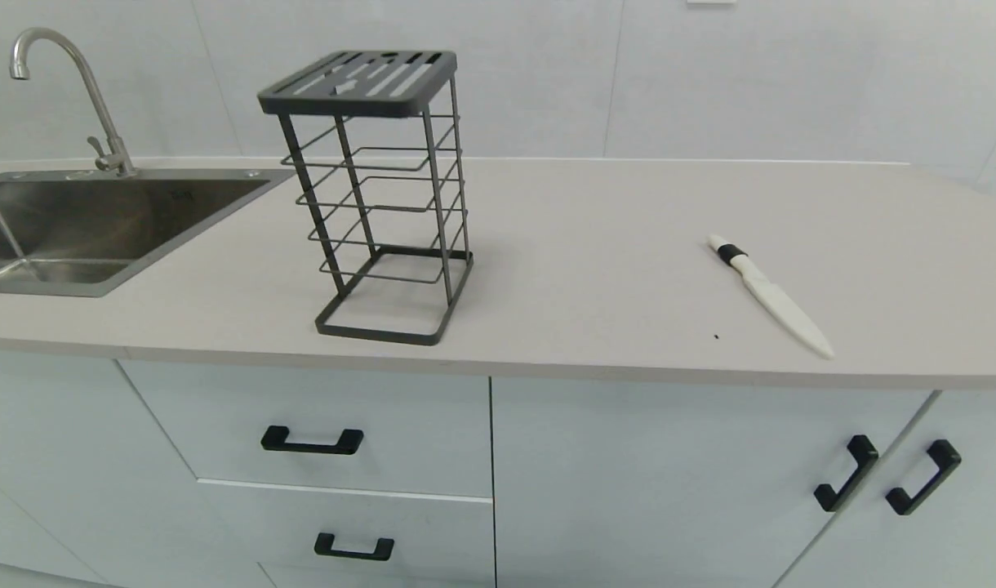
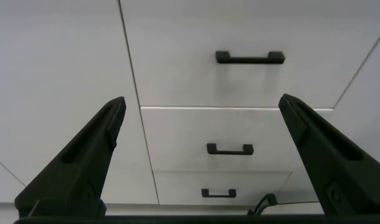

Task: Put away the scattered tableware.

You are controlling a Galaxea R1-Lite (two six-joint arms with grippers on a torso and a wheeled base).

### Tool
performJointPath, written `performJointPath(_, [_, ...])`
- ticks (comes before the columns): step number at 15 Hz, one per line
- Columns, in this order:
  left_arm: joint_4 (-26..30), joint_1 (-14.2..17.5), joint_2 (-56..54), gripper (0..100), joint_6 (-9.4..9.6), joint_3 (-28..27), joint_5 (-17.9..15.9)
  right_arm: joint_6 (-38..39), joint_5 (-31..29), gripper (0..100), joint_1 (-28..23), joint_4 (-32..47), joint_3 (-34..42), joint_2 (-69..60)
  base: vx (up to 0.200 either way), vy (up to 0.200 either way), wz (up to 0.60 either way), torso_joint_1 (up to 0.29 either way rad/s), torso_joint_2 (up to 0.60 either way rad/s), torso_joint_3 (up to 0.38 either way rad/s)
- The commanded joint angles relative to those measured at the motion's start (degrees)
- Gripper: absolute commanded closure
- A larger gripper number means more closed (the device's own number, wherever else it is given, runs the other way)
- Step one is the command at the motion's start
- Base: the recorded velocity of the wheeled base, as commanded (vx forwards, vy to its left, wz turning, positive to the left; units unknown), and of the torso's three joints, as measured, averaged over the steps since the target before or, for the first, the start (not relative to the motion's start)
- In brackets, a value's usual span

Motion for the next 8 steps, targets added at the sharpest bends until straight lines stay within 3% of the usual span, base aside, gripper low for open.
performJointPath(1, [0.1, 0.0, 0.1, 0, -0.02, 0.0, 0.0, 0.0, 0.0, 0, 0.0, 0.1, 0.0, 0.0, 0.000, 0.000, 0.00, 0.227, -0.55, -0.217])
performJointPath(4, [0.1, 0.0, 0.1, 0, -0.02, 0.0, 0.0, 0.0, 0.0, 0, 0.0, 0.1, 0.0, 0.0, 0.000, 0.000, 0.00, 0.225, -0.49, -0.216])
performJointPath(7, [0.1, 0.0, 0.1, 0, -0.02, 0.0, 0.0, 0.0, 0.0, 0, 0.0, 0.1, 0.0, 0.0, 0.000, 0.000, 0.00, 0.095, -0.49, -0.219])
performJointPath(8, [0.1, 0.0, 0.1, 0, -0.02, 0.0, 0.1, 0.0, 0.0, 0, 0.0, 0.1, 0.0, 0.0, 0.000, 0.000, 0.00, 0.373, -0.50, -0.227])
